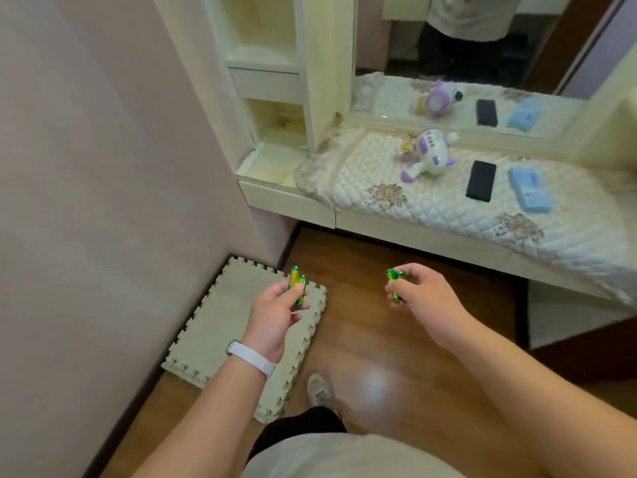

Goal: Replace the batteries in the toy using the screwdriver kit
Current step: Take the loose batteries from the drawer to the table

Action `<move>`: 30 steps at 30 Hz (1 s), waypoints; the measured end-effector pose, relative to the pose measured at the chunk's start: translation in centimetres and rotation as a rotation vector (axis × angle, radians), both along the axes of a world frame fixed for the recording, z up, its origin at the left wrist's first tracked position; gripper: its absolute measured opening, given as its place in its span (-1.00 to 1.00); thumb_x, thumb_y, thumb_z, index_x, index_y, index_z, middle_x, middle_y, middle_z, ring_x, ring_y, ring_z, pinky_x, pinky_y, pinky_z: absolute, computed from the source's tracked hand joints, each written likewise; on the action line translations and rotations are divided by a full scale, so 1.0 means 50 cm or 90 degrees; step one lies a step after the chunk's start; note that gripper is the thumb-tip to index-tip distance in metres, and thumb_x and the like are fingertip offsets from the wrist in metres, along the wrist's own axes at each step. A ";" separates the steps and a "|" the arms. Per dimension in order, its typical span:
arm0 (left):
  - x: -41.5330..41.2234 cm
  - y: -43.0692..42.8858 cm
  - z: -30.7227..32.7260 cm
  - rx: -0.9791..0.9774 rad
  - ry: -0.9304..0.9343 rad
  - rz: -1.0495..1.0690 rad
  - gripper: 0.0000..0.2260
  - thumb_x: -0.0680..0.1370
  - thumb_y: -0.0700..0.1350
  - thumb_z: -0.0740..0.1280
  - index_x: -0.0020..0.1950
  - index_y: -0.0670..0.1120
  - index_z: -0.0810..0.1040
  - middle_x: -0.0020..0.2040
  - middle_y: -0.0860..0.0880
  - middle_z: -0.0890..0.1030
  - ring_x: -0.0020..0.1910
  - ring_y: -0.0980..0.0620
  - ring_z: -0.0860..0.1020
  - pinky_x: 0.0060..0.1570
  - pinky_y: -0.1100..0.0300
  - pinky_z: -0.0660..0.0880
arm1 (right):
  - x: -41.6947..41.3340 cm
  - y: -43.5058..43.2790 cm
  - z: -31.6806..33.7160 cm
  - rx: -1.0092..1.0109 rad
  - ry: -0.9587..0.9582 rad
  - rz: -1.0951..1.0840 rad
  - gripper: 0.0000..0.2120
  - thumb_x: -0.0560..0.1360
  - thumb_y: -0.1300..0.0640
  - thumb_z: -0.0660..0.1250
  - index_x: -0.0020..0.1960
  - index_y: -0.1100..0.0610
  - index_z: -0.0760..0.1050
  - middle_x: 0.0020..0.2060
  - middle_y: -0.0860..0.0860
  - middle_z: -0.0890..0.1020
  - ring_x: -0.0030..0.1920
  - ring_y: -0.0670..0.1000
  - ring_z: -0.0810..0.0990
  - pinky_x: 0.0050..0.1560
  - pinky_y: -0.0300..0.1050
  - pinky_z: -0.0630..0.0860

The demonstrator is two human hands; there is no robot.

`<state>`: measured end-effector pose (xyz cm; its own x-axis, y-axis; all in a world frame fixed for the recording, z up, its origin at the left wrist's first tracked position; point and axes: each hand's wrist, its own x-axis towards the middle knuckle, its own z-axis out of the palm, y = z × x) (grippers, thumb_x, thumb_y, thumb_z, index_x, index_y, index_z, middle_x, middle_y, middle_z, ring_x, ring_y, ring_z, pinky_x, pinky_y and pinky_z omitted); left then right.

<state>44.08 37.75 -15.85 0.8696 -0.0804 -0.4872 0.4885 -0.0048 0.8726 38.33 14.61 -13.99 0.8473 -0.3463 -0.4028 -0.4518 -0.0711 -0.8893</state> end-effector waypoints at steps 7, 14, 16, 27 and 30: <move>0.187 -0.122 -0.038 -0.052 0.048 -0.100 -0.87 0.64 -0.18 0.29 0.13 -0.14 0.60 -0.08 -0.07 0.62 -0.19 0.07 0.56 -0.25 0.23 0.45 | 0.100 -0.087 -0.010 -0.047 0.026 -0.108 -0.87 0.48 0.26 0.35 -0.03 0.08 0.58 -0.14 0.12 0.65 -0.13 0.04 0.64 -0.09 -0.10 0.62; 0.362 -0.236 -0.074 -0.072 0.075 -0.217 -0.87 0.64 -0.19 0.29 0.13 -0.12 0.60 -0.06 -0.07 0.63 -0.19 0.06 0.57 -0.26 0.22 0.45 | 0.197 -0.166 -0.012 -0.085 0.071 -0.227 -0.90 0.49 0.26 0.35 -0.01 0.12 0.58 -0.12 0.13 0.65 -0.13 0.04 0.63 -0.11 -0.12 0.62; 0.397 -0.266 -0.079 -0.061 0.087 -0.229 -0.87 0.64 -0.19 0.29 0.13 -0.13 0.60 -0.06 -0.07 0.62 -0.20 0.06 0.57 -0.24 0.21 0.44 | 0.212 -0.177 -0.012 -0.077 0.074 -0.252 -0.90 0.48 0.26 0.35 -0.01 0.14 0.58 -0.16 0.11 0.64 -0.17 0.01 0.62 -0.17 -0.18 0.60; 0.493 -0.407 -0.100 -0.074 0.112 -0.299 -0.85 0.63 -0.16 0.32 0.16 -0.16 0.59 -0.07 -0.07 0.64 -0.22 0.08 0.59 -0.25 0.23 0.43 | 0.277 -0.268 -0.054 -0.035 0.088 -0.290 -0.91 0.51 0.24 0.34 -0.01 0.12 0.58 -0.15 0.12 0.64 -0.18 -0.03 0.62 -0.15 -0.20 0.58; 0.508 -0.436 -0.109 -0.046 0.122 -0.305 -0.87 0.63 -0.16 0.31 0.13 -0.14 0.60 -0.07 -0.08 0.63 -0.22 0.09 0.59 -0.25 0.23 0.43 | 0.312 -0.302 -0.074 -0.017 0.090 -0.281 -0.91 0.51 0.24 0.34 0.00 0.13 0.58 -0.15 0.11 0.63 -0.15 -0.02 0.62 -0.13 -0.19 0.60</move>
